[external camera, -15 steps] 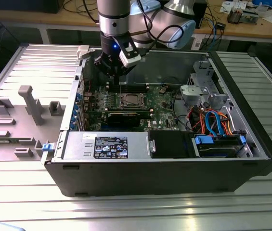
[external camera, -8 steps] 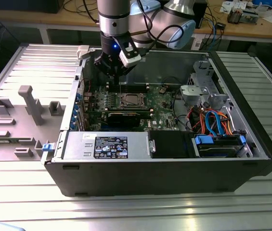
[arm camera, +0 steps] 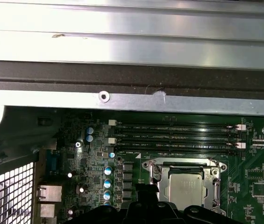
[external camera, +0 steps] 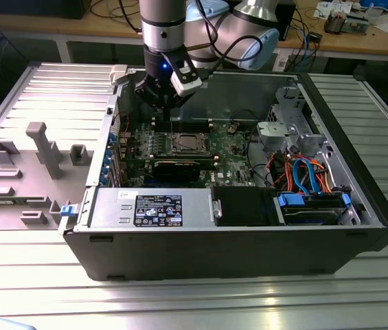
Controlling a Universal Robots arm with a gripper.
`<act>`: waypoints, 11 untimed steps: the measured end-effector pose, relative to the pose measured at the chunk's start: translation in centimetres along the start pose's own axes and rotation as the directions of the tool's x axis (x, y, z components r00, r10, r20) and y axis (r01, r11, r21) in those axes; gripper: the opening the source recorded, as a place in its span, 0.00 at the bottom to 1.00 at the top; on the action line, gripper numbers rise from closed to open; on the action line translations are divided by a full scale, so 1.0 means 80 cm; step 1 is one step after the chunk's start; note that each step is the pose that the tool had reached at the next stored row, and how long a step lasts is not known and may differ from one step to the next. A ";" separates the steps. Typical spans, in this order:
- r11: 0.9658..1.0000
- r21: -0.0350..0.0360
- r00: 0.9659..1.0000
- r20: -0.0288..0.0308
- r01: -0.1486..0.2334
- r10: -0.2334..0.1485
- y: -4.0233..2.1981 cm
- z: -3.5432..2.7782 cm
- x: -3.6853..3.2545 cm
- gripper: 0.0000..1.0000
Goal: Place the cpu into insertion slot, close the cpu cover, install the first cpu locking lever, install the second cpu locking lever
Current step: 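Install the first cpu locking lever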
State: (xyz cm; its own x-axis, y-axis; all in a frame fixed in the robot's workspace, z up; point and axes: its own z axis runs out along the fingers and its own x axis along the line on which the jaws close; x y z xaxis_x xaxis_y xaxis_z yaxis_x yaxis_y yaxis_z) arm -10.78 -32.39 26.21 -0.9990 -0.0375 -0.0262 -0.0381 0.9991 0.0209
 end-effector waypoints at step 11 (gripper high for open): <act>1.000 -0.001 1.000 0.000 0.000 0.000 0.0038 -0.0001 0.0023 0.11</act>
State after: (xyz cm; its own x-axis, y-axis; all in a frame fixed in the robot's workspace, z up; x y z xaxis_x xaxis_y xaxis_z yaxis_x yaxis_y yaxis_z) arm -10.98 -32.09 26.21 -0.9990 -0.0376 -0.0261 -0.0381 0.9990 0.0215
